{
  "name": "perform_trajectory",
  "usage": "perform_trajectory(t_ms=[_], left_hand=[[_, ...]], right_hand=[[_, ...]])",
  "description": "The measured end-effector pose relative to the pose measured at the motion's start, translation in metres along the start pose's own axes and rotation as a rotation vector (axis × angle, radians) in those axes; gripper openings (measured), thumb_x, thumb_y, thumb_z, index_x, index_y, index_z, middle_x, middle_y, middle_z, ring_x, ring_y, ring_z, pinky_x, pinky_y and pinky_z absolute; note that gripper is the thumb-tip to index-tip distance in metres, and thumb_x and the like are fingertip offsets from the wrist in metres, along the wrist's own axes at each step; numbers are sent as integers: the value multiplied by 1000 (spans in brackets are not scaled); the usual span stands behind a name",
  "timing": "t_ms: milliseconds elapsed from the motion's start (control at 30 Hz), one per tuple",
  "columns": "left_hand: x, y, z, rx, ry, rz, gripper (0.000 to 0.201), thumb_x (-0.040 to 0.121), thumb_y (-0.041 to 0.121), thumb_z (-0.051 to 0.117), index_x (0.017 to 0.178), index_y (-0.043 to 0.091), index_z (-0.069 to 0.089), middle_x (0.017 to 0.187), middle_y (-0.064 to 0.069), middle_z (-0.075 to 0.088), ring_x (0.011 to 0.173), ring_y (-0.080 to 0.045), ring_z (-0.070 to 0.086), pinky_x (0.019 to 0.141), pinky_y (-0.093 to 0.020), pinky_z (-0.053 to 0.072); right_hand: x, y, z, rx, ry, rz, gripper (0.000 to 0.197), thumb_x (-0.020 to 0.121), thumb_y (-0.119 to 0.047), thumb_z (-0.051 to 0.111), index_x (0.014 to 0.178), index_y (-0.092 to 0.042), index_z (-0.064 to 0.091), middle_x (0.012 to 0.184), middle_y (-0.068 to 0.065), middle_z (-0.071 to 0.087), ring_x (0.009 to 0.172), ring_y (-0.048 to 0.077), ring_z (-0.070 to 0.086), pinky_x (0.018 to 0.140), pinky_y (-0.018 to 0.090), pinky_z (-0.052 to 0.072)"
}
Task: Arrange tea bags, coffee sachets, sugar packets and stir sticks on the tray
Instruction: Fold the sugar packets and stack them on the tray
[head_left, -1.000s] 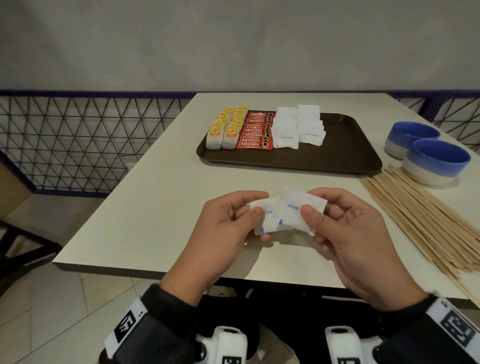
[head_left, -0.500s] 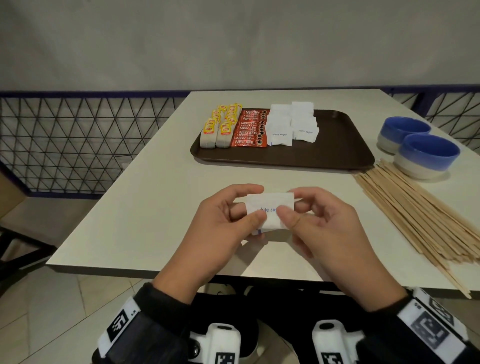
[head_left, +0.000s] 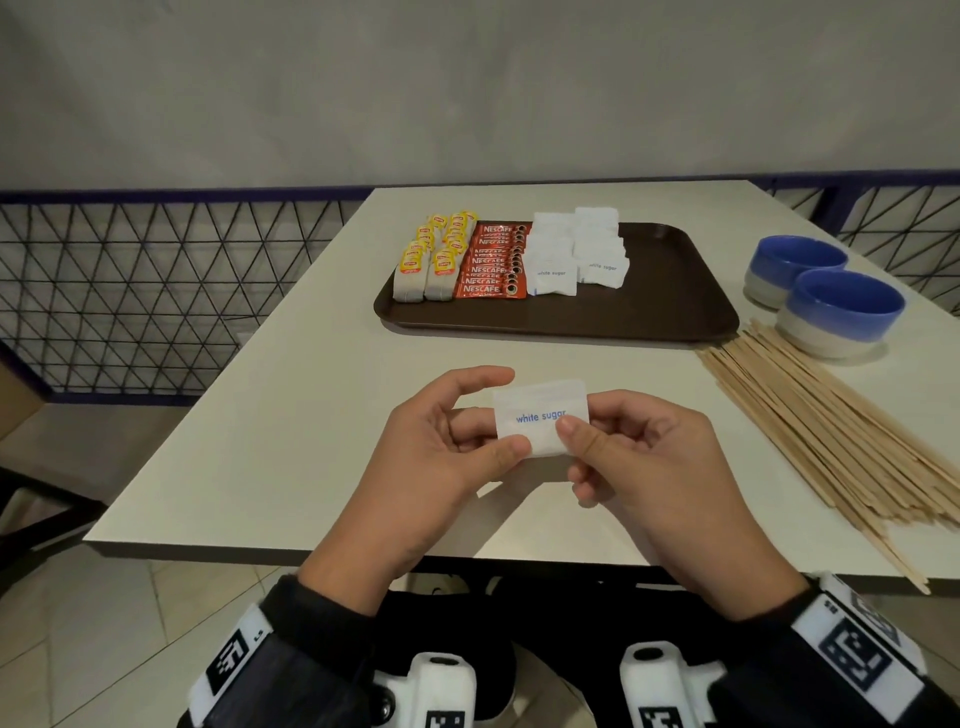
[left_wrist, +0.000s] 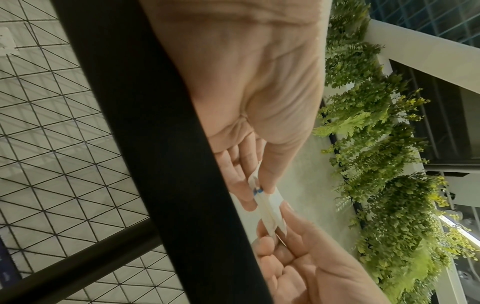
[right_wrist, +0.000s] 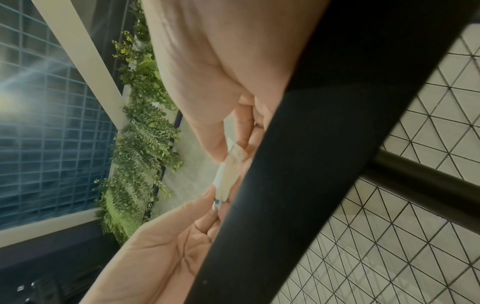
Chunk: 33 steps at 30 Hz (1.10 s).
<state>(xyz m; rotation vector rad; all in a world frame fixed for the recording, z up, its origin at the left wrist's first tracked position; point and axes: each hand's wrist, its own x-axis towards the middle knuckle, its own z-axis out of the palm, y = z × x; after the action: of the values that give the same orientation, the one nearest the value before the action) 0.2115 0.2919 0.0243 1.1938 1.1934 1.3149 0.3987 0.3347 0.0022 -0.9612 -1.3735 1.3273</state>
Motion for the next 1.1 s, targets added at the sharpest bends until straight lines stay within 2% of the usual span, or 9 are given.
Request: perform_trajectory(t_ms=[133, 300, 433, 533, 633, 700, 833, 967, 1100], left_hand=[[0, 1, 1, 5, 7, 8, 47, 86, -6, 71, 125, 18, 62, 97, -10, 79, 84, -20, 74, 80, -29, 58], [0, -3, 1, 8, 46, 31, 42, 86, -7, 70, 120, 16, 65, 94, -13, 79, 89, -34, 72, 87, -42, 58], [0, -5, 0, 31, 56, 47, 39, 87, -7, 70, 119, 15, 66, 93, -13, 79, 83, -23, 72, 81, -36, 58], [0, -4, 0, 48, 46, 47, 38, 87, -8, 70, 117, 15, 67, 92, -13, 79, 83, -26, 70, 86, -41, 58], [-1, -3, 1, 71, 33, 42, 38, 87, -7, 70, 116, 17, 68, 90, -11, 79, 86, -34, 70, 91, -45, 56], [-2, -4, 2, 76, 16, 39, 38, 86, -7, 71, 114, 18, 68, 90, -12, 79, 90, -40, 69, 90, -46, 56], [-1, -6, 1, 56, 27, 43, 38, 83, -9, 72, 114, 15, 68, 93, -13, 79, 82, -28, 72, 83, -40, 57], [2, -9, 2, 38, 50, 81, 34, 79, 4, 74, 111, 12, 69, 94, -12, 79, 86, -35, 73, 82, -45, 57], [3, -12, 1, 15, 48, 112, 28, 77, 9, 83, 102, 14, 73, 92, -15, 78, 82, -36, 73, 71, -34, 61]], right_hand=[[-2, -4, 2, -77, -23, -5, 18, 93, -17, 73, 111, -16, 76, 77, -10, 73, 60, 16, 61, 62, 33, 51], [-3, -6, 2, -118, -37, -1, 12, 93, -18, 73, 104, -19, 77, 77, -10, 72, 62, 16, 61, 63, 35, 53], [-2, -7, 3, -122, -53, 4, 6, 92, -16, 74, 96, -20, 75, 75, -14, 71, 62, 12, 63, 63, 34, 52], [0, -7, 3, -141, -74, 33, 5, 90, -15, 75, 92, -20, 75, 75, -12, 71, 65, 13, 63, 63, 32, 51], [6, -19, -4, -199, -181, 130, 13, 83, -26, 73, 92, -17, 75, 82, -5, 72, 70, 18, 63, 67, 35, 51], [12, -35, -14, -294, -310, 204, 9, 89, -23, 75, 94, -16, 75, 83, -1, 73, 69, 17, 63, 67, 32, 51], [31, -75, -35, -586, -477, 215, 6, 91, -21, 76, 97, -18, 75, 84, -1, 76, 69, 10, 64, 66, 27, 51], [75, -106, -52, -674, -379, 235, 11, 91, -19, 75, 102, -16, 74, 92, 1, 78, 75, 13, 67, 71, 27, 55], [129, -114, -65, -671, -205, 295, 22, 92, -14, 75, 113, -16, 70, 101, 4, 75, 85, 16, 68, 72, 27, 53]])
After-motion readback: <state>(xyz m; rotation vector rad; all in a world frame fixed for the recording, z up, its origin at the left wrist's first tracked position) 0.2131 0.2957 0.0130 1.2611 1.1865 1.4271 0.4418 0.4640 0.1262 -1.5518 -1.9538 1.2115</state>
